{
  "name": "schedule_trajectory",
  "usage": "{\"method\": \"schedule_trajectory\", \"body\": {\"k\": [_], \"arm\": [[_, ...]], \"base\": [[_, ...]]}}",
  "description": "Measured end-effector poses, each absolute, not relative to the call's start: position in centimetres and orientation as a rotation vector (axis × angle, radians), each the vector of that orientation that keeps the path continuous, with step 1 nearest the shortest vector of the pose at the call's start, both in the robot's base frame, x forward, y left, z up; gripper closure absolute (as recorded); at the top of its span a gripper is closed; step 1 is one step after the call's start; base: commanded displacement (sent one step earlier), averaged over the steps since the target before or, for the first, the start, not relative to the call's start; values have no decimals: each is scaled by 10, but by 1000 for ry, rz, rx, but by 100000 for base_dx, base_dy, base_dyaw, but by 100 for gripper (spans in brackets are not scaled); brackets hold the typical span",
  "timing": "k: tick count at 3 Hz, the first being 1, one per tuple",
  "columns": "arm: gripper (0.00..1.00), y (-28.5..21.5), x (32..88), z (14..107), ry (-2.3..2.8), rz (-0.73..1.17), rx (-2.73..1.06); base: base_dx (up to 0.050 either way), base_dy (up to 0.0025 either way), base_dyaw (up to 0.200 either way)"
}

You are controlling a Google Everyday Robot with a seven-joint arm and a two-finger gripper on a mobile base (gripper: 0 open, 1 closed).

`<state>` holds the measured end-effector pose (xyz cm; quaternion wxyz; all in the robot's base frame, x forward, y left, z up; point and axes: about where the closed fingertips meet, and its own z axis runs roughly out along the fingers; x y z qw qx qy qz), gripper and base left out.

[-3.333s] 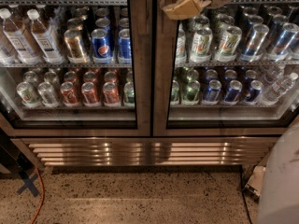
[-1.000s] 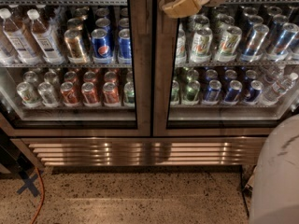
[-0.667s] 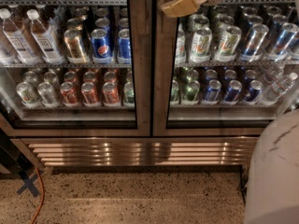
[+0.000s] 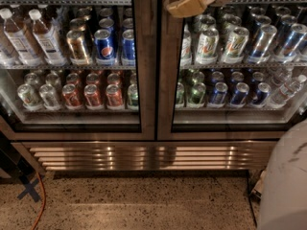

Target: Open right fridge door

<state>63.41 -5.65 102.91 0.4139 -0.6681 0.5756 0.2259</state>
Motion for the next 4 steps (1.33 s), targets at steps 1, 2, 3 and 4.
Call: {"method": "schedule_trajectory", "body": {"k": [1, 2, 3, 4], "arm": [[100, -54, 636, 1029, 1447, 568, -1679], [100, -55, 635, 1032, 1447, 559, -1675], [100, -54, 635, 1033, 1448, 556, -1673], [100, -53, 636, 1033, 1449, 555, -1672]], "base": [[0, 0, 0], [0, 0, 0], [0, 0, 0], [0, 0, 0]]}}
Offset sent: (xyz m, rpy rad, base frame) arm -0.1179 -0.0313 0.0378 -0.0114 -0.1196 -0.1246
